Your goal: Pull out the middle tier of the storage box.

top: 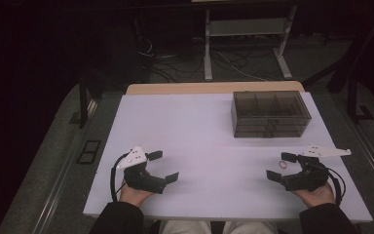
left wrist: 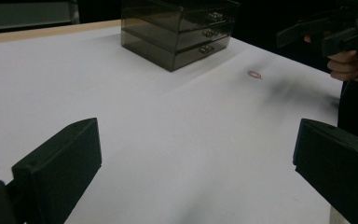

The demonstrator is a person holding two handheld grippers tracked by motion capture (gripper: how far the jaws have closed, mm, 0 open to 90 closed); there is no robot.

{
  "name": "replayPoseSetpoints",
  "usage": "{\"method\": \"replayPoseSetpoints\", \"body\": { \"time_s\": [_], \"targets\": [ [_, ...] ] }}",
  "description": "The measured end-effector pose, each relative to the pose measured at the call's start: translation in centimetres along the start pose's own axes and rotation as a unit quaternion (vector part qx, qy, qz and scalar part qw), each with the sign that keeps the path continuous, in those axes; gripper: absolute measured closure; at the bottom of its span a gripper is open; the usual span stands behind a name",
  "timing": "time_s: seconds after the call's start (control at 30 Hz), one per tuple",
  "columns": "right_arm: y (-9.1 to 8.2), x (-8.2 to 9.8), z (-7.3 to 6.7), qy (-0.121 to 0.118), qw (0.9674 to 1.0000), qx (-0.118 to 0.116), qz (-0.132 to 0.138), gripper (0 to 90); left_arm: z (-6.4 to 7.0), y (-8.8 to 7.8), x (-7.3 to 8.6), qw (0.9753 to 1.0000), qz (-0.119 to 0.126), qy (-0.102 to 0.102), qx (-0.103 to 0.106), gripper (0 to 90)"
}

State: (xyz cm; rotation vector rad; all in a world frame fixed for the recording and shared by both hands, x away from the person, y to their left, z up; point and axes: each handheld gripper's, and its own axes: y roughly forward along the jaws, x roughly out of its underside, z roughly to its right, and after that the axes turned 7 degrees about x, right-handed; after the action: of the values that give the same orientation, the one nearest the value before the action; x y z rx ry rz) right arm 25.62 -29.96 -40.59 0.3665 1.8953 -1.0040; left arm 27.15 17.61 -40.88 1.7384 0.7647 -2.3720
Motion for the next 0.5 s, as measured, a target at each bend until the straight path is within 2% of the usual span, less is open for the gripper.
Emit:
{"method": "replayPoseSetpoints", "body": {
  "time_s": [0.5],
  "targets": [
    [-0.23,-0.07,-0.14,0.007,0.9999,-0.006,-0.012,1.5,0.10,-0.03,-0.03,1.0000,0.003,-0.001,-0.001,0.1]
  ]
}}
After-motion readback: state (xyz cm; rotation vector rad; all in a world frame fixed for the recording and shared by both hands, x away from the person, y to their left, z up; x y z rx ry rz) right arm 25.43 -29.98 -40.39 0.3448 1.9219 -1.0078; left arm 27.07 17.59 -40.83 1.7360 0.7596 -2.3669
